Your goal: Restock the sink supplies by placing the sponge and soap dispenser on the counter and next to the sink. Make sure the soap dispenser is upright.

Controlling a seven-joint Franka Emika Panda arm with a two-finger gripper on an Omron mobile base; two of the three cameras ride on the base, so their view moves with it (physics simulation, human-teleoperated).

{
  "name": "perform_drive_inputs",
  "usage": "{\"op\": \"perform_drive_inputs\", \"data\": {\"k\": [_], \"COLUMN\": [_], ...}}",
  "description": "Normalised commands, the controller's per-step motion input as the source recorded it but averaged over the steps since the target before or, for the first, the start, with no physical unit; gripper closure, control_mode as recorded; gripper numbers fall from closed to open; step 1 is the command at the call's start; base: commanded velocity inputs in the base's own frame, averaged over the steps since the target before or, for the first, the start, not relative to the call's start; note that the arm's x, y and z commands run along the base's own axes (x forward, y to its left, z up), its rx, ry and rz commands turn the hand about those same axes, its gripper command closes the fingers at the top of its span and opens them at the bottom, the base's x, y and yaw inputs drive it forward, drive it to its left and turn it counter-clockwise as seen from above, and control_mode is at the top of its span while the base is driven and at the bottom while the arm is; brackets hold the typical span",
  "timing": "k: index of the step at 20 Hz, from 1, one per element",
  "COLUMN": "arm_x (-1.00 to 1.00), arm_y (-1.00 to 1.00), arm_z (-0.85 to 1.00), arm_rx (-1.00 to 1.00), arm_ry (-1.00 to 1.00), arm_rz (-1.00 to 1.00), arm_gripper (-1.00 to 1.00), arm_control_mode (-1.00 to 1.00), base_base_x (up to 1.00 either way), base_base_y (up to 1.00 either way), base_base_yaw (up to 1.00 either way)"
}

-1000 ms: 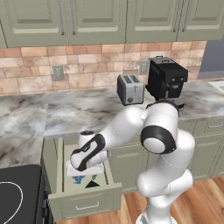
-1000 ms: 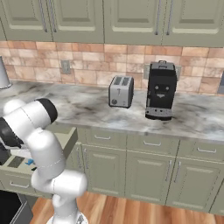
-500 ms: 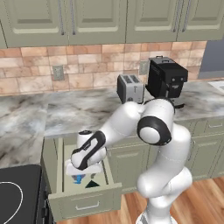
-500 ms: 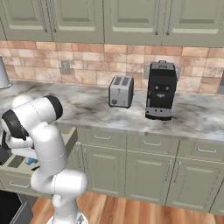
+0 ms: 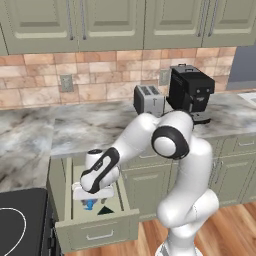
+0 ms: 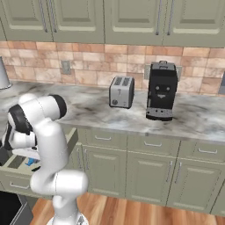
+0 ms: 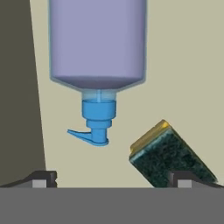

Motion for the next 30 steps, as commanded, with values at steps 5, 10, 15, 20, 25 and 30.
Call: {"op": "perform_drive_inputs", "data": {"k": [5,10,15,20,25,30], "arm_x": [0.0,0.0,0.03,0.14,0.18,0.05], "arm_y": [0.04,0.0,0.0,0.0,0.06,0.12], "arm_z": [-0.14,-0.12,-0.11,-0.04,0.0,-0.02], "arm_rx": [-0.01,-0.01,0.0,0.0,0.0,0.0], "arm_ry": [0.0,0.0,0.0,0.0,0.0,0.0], "arm_rz": [0.0,0.0,-0.01,-0.03,-0.06,-0.05], "arm_gripper": [-1.0,-1.0,-1.0,-1.0,-1.0,-1.0], "arm_control_mode": [-1.0,-1.0,-1.0,-1.0,-1.0,-1.0], "base_base_x": [0.0,0.0,0.0,0.0,0.0,0.0], "base_base_y": [0.0,0.0,0.0,0.0,0.0,0.0], "base_base_yaw": [0.0,0.0,0.0,0.0,0.0,0.0]}}
